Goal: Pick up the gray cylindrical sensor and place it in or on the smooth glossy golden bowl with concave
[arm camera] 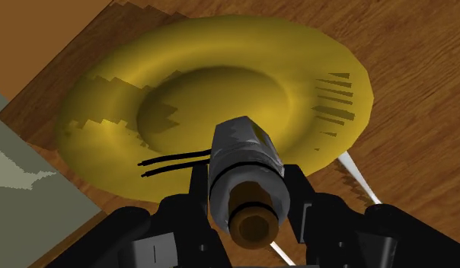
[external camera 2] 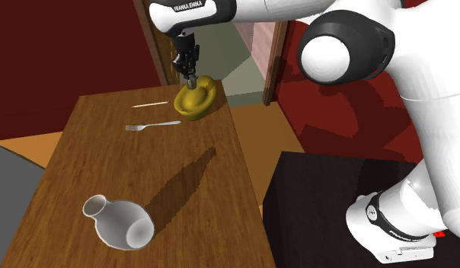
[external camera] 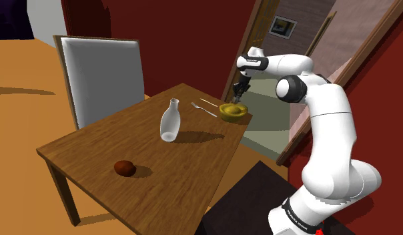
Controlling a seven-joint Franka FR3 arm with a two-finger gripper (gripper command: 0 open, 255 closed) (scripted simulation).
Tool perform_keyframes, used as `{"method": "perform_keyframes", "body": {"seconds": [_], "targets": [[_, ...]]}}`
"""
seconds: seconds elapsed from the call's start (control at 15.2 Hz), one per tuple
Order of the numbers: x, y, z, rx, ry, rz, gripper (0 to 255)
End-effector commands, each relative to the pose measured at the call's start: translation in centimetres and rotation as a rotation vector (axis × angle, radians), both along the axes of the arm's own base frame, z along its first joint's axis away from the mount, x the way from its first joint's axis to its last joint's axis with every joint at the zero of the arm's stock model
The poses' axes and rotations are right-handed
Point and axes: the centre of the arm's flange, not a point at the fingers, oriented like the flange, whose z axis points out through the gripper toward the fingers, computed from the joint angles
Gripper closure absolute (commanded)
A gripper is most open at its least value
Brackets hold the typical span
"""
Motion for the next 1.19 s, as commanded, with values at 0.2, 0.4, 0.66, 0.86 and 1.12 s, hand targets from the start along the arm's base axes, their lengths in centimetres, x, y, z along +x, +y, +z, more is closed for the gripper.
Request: {"method": "perform_keyframes", "body": {"seconds": [0.2, 0.4, 0.66, 0.86, 1.12], "targets": [[0.0, -0.1, -2.6, -0.001, -0.001, 0.0, 255], [0.0, -0.1, -4.2, -0.001, -0.001, 0.0, 255], [0.0, -0.1, -4.8, -0.001, -0.001, 0.0, 255], [0.0, -0.1, -4.8, -0.001, -0.001, 0.0, 255], [0.0, -0.1, -4.8, -0.001, -0.001, 0.0, 0]]}}
